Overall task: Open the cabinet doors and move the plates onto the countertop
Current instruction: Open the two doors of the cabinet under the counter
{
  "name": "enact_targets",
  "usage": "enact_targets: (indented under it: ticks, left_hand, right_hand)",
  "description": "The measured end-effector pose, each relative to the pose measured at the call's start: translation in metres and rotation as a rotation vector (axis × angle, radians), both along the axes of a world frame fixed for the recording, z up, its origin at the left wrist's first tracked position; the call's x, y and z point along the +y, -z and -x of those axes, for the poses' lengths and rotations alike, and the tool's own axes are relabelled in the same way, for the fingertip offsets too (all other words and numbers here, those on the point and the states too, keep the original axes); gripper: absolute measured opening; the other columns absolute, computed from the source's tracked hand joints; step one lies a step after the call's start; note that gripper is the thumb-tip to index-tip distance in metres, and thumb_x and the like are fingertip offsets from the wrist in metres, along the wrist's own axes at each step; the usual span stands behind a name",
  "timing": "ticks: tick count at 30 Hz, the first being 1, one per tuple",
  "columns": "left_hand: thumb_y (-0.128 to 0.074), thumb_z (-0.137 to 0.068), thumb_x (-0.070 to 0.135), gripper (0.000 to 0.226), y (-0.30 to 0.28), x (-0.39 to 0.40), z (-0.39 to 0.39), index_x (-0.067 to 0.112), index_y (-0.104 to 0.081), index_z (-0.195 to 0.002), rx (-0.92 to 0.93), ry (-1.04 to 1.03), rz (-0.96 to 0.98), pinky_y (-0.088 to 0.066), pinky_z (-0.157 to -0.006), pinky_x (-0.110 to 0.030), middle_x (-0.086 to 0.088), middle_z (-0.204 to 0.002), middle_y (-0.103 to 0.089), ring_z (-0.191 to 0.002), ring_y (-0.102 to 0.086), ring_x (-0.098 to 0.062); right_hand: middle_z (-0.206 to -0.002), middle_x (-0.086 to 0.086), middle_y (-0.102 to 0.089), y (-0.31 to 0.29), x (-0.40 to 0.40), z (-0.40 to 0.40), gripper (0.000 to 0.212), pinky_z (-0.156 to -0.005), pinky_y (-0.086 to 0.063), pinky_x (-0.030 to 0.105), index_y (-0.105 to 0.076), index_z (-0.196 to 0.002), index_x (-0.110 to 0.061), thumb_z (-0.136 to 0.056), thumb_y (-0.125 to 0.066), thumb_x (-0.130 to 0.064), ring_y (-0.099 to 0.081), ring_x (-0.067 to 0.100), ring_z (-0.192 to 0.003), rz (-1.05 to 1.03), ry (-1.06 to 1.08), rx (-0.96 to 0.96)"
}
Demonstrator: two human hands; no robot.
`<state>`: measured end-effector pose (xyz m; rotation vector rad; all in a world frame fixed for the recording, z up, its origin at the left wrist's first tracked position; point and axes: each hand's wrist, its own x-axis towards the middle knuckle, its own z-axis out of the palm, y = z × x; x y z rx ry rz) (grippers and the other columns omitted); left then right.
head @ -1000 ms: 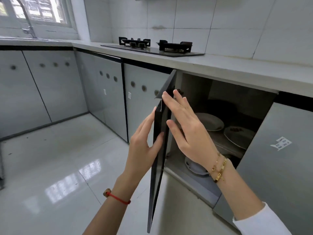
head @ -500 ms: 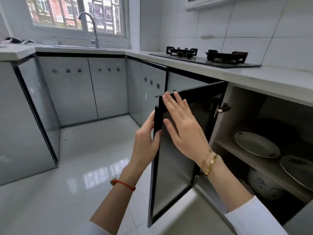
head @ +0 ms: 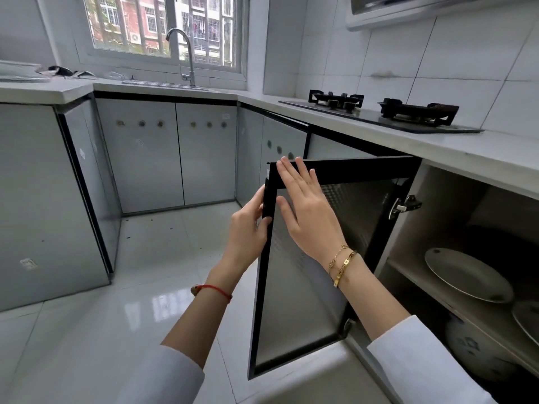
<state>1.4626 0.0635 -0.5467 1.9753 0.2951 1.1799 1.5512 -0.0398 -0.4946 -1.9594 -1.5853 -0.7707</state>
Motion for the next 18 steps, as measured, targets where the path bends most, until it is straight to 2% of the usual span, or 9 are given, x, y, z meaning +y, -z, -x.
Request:
enact_targets:
  ticks: [2,4,6,10,12,14,18]
  left_hand:
    - [-0.050,-0.082,-0.012,0.080,0.002,-0.002,0.000,0.035,-0.037,-0.145,-0.012,0.001,0.010,-0.043,-0.099,-0.010,0.013,-0.133,-0.059,-0.116,-0.058,0.003]
    - [-0.052,-0.081,-0.014,0.076,0.003,-0.002,0.001,0.029,-0.043,-0.143,-0.040,0.011,0.070,-0.044,-0.094,-0.008,0.020,-0.128,-0.059,-0.112,-0.058,0.009]
    - [-0.055,-0.081,-0.014,0.073,0.002,-0.004,0.004,0.027,-0.046,-0.141,-0.048,0.019,0.125,-0.044,-0.093,-0.007,0.018,-0.129,-0.060,-0.112,-0.058,0.011]
    - [-0.058,-0.083,-0.009,0.071,-0.001,-0.020,0.011,0.020,-0.041,-0.146,-0.041,-0.089,0.022,-0.038,-0.099,-0.006,0.005,-0.143,-0.051,-0.121,-0.056,-0.003]
    - [-0.061,-0.084,-0.006,0.072,-0.005,-0.029,0.013,0.016,-0.036,-0.148,-0.061,-0.185,-0.061,-0.030,-0.113,-0.016,0.002,-0.150,-0.043,-0.138,-0.040,-0.008]
    - [-0.061,-0.085,-0.004,0.071,-0.010,-0.037,0.015,0.013,-0.034,-0.149,-0.107,-0.217,-0.122,-0.025,-0.118,-0.024,0.002,-0.153,-0.037,-0.145,-0.027,-0.010]
    - [-0.058,-0.089,-0.002,0.063,-0.020,-0.054,0.016,0.009,-0.036,-0.147,-0.167,-0.165,-0.240,-0.027,-0.119,-0.037,0.000,-0.153,-0.037,-0.146,-0.025,-0.012]
  right_hand:
    - [-0.161,0.000,-0.017,0.000,-0.002,0.000,0.055,-0.124,-0.005,0.036,-0.019,-0.153,-0.012,-0.103,-0.037,-0.025,-0.004,0.014,-0.150,0.004,-0.002,0.001]
    - [-0.160,0.000,-0.019,0.000,-0.006,0.002,0.054,-0.124,-0.006,0.036,-0.020,-0.152,-0.012,-0.103,-0.037,-0.025,-0.006,0.014,-0.150,0.003,-0.002,-0.002]
    - [-0.160,0.001,-0.020,-0.002,-0.011,0.005,0.054,-0.124,-0.006,0.035,-0.021,-0.152,-0.012,-0.103,-0.038,-0.026,-0.007,0.014,-0.150,-0.001,-0.005,-0.001]
    - [-0.160,0.001,-0.021,-0.002,-0.024,0.010,0.054,-0.124,-0.008,0.036,-0.022,-0.152,-0.011,-0.103,-0.038,-0.027,-0.006,0.012,-0.150,-0.017,-0.003,0.020]
    - [-0.160,0.001,-0.022,-0.003,-0.033,0.010,0.053,-0.124,-0.008,0.036,-0.023,-0.152,-0.011,-0.103,-0.038,-0.027,-0.006,0.012,-0.150,-0.032,0.008,0.033]
    - [-0.160,0.001,-0.023,-0.004,-0.044,0.011,0.053,-0.123,-0.010,0.038,-0.023,-0.152,-0.011,-0.103,-0.038,-0.027,-0.007,0.013,-0.150,-0.043,0.033,0.036]
    - [-0.158,0.002,-0.026,-0.008,-0.070,0.011,0.052,-0.123,-0.010,0.039,-0.027,-0.151,-0.011,-0.102,-0.038,-0.028,-0.010,0.015,-0.150,-0.071,0.112,0.040]
